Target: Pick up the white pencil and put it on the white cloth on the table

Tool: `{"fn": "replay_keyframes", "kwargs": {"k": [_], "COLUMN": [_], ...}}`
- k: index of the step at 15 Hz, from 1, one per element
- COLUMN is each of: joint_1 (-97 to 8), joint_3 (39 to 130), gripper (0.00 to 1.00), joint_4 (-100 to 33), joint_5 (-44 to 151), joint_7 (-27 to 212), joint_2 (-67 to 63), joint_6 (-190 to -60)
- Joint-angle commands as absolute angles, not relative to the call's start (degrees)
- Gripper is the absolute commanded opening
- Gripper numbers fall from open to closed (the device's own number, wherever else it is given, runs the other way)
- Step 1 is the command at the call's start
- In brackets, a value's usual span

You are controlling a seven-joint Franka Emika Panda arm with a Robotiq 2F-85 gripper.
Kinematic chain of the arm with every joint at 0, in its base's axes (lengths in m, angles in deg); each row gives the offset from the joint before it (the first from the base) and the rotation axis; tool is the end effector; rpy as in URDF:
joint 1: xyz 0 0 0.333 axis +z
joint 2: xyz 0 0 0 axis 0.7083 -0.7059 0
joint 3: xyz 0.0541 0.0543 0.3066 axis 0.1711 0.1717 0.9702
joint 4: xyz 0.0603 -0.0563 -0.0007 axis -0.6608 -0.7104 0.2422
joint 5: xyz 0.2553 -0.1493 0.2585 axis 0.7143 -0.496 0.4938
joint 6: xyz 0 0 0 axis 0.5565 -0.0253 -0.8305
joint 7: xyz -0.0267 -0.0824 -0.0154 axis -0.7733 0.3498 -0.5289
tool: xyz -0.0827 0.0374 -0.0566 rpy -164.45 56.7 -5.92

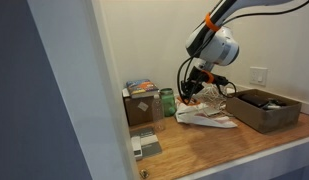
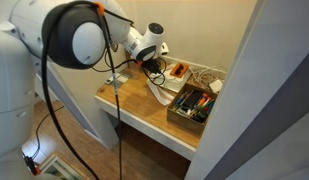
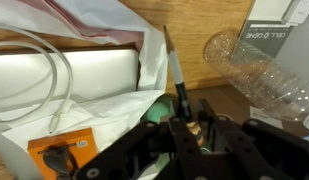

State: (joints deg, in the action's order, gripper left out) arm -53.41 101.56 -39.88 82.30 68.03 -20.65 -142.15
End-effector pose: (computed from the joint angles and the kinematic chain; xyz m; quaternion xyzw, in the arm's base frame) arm 0.6981 0.0312 0.2730 -0.9687 -0.0066 -0.1745 0.1763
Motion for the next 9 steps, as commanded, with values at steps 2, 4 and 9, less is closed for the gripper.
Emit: {"fn": "replay_keyframes", "kwargs": {"k": [2, 4, 9], "joint_1": [-52.33, -51.47, -47.75], "joint_3": [99.56, 97.78, 92.86], "gripper": [0.05, 0.05, 0.05], "joint_4": [-28.37, -24.68, -16.83], "joint_5": [79.69, 77.94, 70.66], "joint_7": [73.10, 76.35, 84.56], "joint_2": [-29.17, -31.96, -37.48], "joint_6": [-141.40, -141.01, -136.48]}}
